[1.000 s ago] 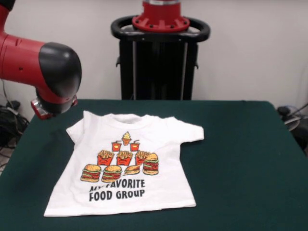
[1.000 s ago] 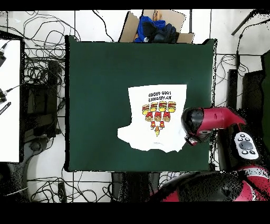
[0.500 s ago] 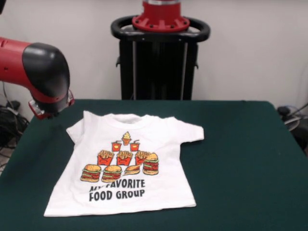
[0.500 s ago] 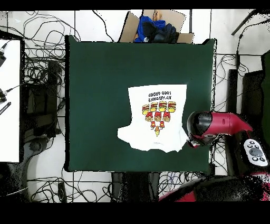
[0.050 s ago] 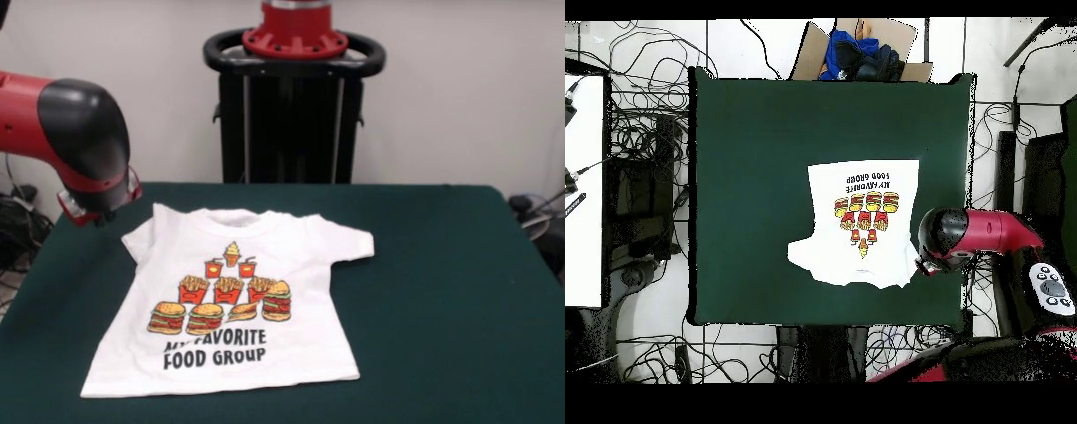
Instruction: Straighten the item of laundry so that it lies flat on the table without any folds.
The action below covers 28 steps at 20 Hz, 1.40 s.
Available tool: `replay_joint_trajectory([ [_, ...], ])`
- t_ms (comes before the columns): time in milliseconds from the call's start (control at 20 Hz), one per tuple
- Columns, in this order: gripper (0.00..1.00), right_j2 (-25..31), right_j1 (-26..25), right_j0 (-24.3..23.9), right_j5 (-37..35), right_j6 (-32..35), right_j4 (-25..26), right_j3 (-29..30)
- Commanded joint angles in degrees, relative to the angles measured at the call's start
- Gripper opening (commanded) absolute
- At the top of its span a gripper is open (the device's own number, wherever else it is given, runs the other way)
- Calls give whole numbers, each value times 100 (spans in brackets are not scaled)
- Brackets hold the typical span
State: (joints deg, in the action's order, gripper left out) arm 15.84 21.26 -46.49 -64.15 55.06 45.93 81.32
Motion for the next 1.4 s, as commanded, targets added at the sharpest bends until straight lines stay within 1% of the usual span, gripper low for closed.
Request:
replay_joint_trajectory([
  [50, 0, 946, 29, -205, 874, -924, -365, 638],
  [250, 0, 1121, 101, -362, 944, -974, -435, 787],
  [800, 0, 1228, 266, -421, 846, -927, -339, 887],
  [1100, 0, 1183, 202, -373, 704, -911, -244, 786],
  [1400, 0, 1112, 73, -335, 768, -880, -107, 676],
])
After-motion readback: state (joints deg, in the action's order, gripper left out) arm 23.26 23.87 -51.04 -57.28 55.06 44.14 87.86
